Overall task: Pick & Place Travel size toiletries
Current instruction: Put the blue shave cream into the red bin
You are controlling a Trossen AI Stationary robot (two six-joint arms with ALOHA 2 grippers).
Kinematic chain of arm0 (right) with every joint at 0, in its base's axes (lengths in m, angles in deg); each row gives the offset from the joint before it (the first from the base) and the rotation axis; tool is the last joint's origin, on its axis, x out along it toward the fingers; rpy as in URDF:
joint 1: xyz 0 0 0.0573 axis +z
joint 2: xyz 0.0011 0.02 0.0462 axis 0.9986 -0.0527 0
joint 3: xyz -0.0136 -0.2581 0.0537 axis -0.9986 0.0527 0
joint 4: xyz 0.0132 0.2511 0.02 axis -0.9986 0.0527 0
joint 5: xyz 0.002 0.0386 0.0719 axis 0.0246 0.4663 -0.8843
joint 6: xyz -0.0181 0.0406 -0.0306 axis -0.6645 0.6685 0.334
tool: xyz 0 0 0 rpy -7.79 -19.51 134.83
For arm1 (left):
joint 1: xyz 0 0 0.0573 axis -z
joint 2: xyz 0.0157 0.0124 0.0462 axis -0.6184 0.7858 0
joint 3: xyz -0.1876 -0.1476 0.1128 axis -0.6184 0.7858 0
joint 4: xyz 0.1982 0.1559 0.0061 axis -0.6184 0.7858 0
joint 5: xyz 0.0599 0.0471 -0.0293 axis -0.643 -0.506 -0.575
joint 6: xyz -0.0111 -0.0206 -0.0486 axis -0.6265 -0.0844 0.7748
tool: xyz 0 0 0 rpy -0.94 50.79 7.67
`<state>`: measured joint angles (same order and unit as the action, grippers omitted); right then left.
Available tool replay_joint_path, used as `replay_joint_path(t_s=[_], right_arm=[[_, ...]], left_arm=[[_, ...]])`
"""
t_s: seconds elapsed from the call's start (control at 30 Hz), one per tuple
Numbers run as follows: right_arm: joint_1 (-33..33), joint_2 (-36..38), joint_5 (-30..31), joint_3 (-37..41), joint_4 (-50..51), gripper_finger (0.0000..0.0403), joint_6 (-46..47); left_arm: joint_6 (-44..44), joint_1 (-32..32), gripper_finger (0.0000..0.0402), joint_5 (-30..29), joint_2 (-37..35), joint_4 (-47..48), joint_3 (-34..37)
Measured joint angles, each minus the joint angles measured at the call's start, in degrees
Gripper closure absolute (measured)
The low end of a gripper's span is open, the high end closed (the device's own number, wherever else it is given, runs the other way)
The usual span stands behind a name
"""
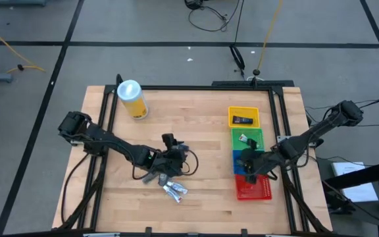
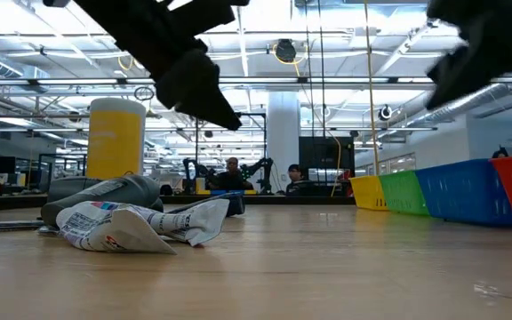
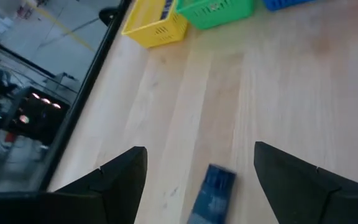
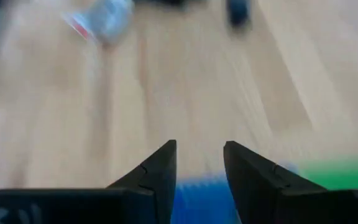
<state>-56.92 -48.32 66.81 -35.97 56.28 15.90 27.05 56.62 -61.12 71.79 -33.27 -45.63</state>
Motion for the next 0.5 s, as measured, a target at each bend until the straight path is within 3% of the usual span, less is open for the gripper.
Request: replay_joint_path(t_s=[0.1, 0.2, 0.5], right_arm=[[0.02, -1.86, 2.04, 0.14, -11.49, 0.0285, -8.86], [-0.35, -5.66, 3.14, 1.28, -23.66, 0.0288, -17.16], [-5.28, -23.98, 2.98, 1.38, -55.69, 0.0249, -29.33]], left_arm=[[-0.47, -1.37, 0.0115, 3.98, -0.09, -0.21, 0.0], [-1.96, -1.83, 0.0115, 4.09, -1.3, 2.59, 0.0], [5.25, -2.53, 0.0115, 2.76, -9.03, 20.75, 0.82]])
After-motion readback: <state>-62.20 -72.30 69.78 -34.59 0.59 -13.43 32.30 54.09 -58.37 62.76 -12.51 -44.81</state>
